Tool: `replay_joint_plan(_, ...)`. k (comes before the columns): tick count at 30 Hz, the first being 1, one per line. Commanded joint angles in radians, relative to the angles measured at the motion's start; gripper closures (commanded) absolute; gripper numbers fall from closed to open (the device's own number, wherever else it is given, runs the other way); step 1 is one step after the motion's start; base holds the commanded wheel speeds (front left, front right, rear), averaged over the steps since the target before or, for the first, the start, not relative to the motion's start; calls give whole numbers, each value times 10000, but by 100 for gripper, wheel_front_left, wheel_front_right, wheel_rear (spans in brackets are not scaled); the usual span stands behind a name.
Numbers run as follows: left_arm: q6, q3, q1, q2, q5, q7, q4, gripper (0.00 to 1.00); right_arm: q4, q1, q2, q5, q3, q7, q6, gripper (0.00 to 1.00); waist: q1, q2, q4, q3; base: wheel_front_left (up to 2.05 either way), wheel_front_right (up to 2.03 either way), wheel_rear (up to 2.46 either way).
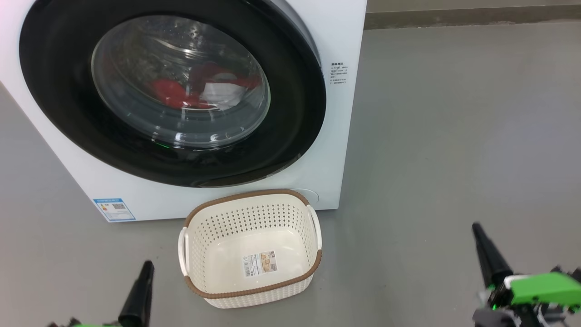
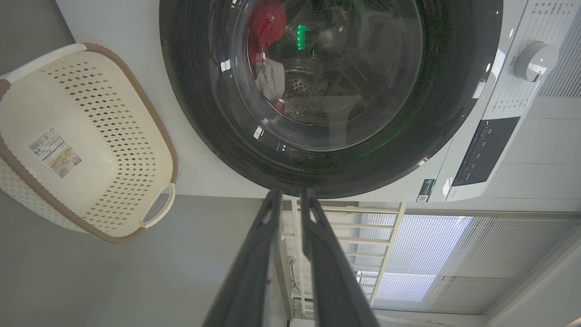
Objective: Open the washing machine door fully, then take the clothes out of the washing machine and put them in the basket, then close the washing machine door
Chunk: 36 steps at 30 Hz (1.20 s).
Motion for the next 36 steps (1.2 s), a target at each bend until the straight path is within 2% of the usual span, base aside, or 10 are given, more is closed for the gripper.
replay_joint_plan(1,0,0,-4,4,2,-3,-14,0,-16,-4,-4,-1,-2,-2,0,0,0,0,0,1,0,0,0)
replay_joint_plan(5,-2,-30,97,-25,54,-86,-3,0,45,100,40,-29,89,-61,0,0,3,0,5,16,0,0,0)
replay_joint_plan(9,-4,-75,136,3,156,-207,-115,0,-20,128,18,-87,190,-161,0,0,23,0,14,-13,0,0,0)
replay_joint_plan(14,-7,-117,191,43,342,-355,-262,0,-103,165,-40,-186,346,-314,-1,0,2,0,20,13,0,0,0)
replay_joint_plan(16,-14,-187,289,132,1825,-708,-532,0,-87,151,-340,-1026,861,-711,-1,0,1,0,43,41,0,0,0)
replay_joint_plan(36,-25,-216,426,96,4879,-1265,-798,0,52,162,-601,-3250,1462,-1270,-3,0,1,0,48,110,0,0,0)
